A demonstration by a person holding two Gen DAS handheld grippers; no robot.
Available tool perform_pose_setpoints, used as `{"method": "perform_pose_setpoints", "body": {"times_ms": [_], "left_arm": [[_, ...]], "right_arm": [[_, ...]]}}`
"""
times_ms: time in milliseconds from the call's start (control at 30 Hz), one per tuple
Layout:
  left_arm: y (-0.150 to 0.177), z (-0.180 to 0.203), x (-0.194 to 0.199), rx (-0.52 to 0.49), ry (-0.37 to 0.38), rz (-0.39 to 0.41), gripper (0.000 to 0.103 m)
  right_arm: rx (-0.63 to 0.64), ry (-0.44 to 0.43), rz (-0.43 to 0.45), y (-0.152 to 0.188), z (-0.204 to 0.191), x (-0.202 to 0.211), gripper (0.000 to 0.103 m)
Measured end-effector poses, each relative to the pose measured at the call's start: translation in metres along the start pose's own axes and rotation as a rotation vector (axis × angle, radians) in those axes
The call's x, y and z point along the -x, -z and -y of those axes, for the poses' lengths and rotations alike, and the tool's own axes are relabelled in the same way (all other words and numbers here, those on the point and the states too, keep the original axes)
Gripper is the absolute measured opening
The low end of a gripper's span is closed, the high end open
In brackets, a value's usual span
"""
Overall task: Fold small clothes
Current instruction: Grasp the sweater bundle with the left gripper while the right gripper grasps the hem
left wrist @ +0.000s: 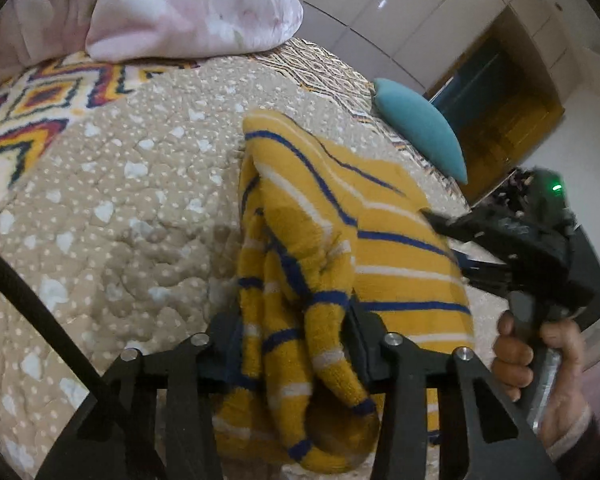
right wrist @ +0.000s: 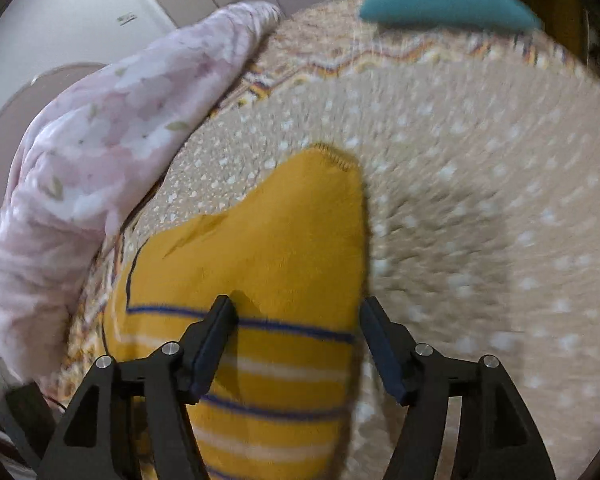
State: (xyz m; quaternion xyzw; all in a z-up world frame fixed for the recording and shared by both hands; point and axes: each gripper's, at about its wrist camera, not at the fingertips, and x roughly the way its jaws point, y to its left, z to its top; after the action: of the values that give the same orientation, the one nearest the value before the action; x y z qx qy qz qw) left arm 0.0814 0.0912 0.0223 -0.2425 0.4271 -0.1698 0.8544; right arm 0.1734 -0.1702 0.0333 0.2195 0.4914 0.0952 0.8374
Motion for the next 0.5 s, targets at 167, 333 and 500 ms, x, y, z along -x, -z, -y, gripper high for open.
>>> {"method": "perform_pose_setpoints", "body": {"times_ms": [167, 333, 500], "left_arm": [[-0.003, 0.005, 0.013, 0.02, 0.115, 0.007, 0.027], [0.002, 0.007, 0.004, 0.046, 0.102, -0.023, 0.027], [0.008, -0.009, 0.01, 0.115, 0.121, -0.034, 0.03]], "right_arm": [[0.023, -0.006, 0.104, 0.007, 0.008, 0.038, 0.015], [0.126, 0.206, 0.093, 0.019, 0.01, 0.032, 0.02], [0.297, 0.295, 0.252, 0.021, -0.049, 0.071, 0.04]]}}
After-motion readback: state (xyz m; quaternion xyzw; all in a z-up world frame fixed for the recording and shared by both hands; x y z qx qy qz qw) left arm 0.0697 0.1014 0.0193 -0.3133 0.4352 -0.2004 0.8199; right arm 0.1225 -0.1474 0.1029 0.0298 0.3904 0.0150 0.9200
